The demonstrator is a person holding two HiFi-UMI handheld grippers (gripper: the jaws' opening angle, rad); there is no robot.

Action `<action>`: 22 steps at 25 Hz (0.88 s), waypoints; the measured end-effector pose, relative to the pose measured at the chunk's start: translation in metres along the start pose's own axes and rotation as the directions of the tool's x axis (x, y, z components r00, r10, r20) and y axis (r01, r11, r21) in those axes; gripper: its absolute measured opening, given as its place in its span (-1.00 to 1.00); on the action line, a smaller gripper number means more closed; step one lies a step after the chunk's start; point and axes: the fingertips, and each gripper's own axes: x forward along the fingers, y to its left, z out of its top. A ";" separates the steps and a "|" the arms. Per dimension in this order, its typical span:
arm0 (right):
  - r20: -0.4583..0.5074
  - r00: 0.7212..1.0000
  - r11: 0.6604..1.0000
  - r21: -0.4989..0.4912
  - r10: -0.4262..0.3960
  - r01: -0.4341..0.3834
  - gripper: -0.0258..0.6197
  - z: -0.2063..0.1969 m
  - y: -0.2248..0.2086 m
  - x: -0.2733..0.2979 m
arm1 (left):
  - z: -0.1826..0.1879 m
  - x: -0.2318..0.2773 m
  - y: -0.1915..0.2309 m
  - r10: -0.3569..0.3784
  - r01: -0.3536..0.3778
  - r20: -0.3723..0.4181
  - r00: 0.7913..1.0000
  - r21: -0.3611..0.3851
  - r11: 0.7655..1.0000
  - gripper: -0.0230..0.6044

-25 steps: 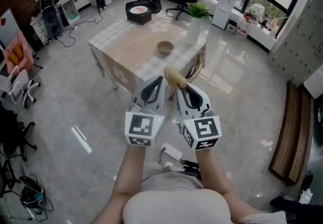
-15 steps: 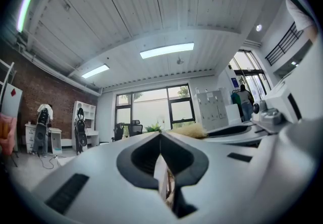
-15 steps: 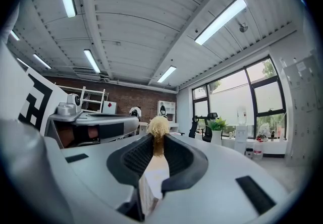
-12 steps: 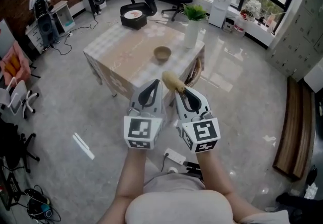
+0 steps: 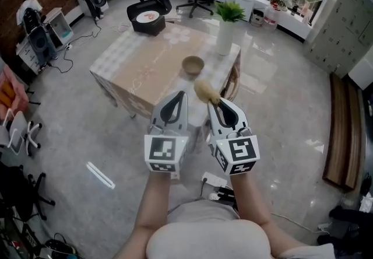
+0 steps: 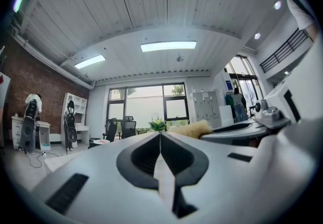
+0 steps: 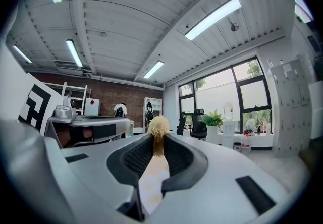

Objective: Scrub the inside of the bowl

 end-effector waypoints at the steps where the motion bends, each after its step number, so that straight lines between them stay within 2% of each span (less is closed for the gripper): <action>1: -0.003 1.000 1.000 0.001 -0.008 0.008 -0.73 -0.001 0.004 0.009 | -0.002 0.003 0.009 -0.012 0.012 -0.002 1.000 -0.003 1.000 -0.89; 8: -0.022 0.997 0.997 -0.011 -0.075 0.075 -0.73 -0.003 0.027 0.068 | -0.016 0.027 0.066 -0.104 0.104 -0.007 0.995 -0.017 0.994 -0.89; 13: -0.033 0.988 0.988 -0.004 -0.151 0.151 -0.73 -0.007 0.035 0.096 | -0.027 0.038 0.091 -0.198 0.198 -0.025 0.980 -0.011 0.980 -0.89; 22: -0.062 0.981 0.983 -0.015 -0.183 0.183 -0.73 -0.016 0.032 0.123 | -0.037 0.062 0.108 -0.234 0.234 -0.031 0.972 -0.015 0.972 -0.89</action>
